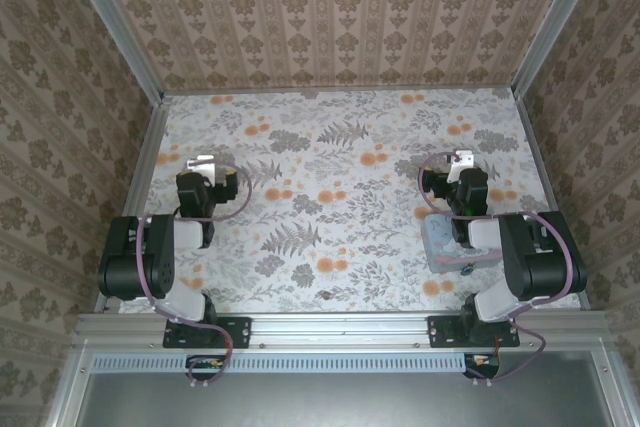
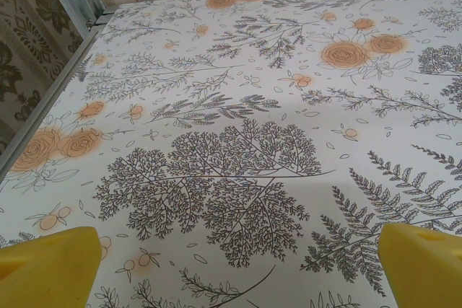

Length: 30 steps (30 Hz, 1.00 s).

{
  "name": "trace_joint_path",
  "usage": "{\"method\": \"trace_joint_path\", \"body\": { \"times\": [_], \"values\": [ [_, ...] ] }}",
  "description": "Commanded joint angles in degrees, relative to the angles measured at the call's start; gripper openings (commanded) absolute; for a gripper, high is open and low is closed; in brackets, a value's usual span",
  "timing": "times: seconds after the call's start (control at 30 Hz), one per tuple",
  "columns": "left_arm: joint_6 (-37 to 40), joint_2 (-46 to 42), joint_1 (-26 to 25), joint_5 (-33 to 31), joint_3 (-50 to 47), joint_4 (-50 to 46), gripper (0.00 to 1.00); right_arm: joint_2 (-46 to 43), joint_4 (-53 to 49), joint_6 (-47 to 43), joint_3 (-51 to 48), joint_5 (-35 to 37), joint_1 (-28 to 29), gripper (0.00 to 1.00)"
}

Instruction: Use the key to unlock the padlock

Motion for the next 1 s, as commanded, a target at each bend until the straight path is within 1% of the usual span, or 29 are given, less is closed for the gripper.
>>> {"method": "trace_joint_path", "body": {
  "times": [0.0, 0.3, 0.37, 0.43, 0.53, 0.67, 0.73, 0.83, 0.93, 0.97],
  "values": [
    [-0.79, -0.20, 0.14, -0.05, 0.64, -0.01, 1.00, 0.08, -0.06, -0.49, 0.55, -0.96, -0.19, 1.00],
    [-0.66, -0.51, 0.15, 0.04, 0.13, 0.66, 0.99, -0.35, 0.61, -0.34, 0.27, -0.80, -0.19, 0.99],
    [-1.14, -1.15, 0.21, -0.73, -0.06, 0.87, 0.99, -3.46, -2.59, 0.17, 0.53, 0.68, -0.19, 1.00],
    [-1.77, -3.06, 0.47, -1.38, 0.45, -1.53, 0.99, -7.42, -7.91, 0.61, 1.55, 2.13, -0.19, 0.99],
    [-1.50, -6.19, 0.49, -1.03, 2.31, -7.67, 0.99, -13.80, -14.90, 1.41, 2.88, 2.51, -0.19, 1.00],
    [-0.77, -10.40, -0.10, -1.19, 5.21, -15.60, 0.98, -19.90, -24.28, 8.08, 5.81, 1.27, -1.06, 1.00],
    [-1.13, -13.09, -0.25, -1.32, 6.19, -17.48, 0.98, -22.47, -28.04, 12.24, 6.67, 2.08, -1.39, 1.00],
    [-3.28, -16.99, -0.99, -1.43, 8.98, -20.37, 0.98, -26.28, -30.88, 15.92, 6.79, -0.65, -1.85, 1.00],
    [-6.07, -19.08, -3.21, -1.19, 14.34, -27.23, 0.98, -29.57, -35.11, 19.01, 7.59, -3.33, -1.86, 0.99],
    [-6.88, -19.28, -4.42, -1.54, 16.29, -30.02, 0.99, -30.02, -38.47, 19.76, 8.96, -4.33, -1.86, 1.00]
  ]
}}
